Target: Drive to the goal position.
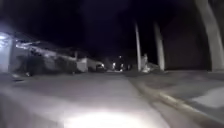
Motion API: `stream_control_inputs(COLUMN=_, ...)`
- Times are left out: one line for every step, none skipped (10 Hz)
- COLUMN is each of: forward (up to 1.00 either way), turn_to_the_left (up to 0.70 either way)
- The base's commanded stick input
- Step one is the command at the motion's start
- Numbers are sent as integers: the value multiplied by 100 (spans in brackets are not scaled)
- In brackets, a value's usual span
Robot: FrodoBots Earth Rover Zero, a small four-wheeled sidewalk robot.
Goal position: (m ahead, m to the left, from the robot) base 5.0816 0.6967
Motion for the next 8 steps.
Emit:
stream_control_inputs(forward=70, turn_to_the_left=-35)
stream_control_inputs(forward=70, turn_to_the_left=-35)
stream_control_inputs(forward=70, turn_to_the_left=-35)
stream_control_inputs(forward=70, turn_to_the_left=-35)
stream_control_inputs(forward=70, turn_to_the_left=0)
stream_control_inputs(forward=70, turn_to_the_left=0)
stream_control_inputs(forward=70, turn_to_the_left=0)
stream_control_inputs(forward=70, turn_to_the_left=0)
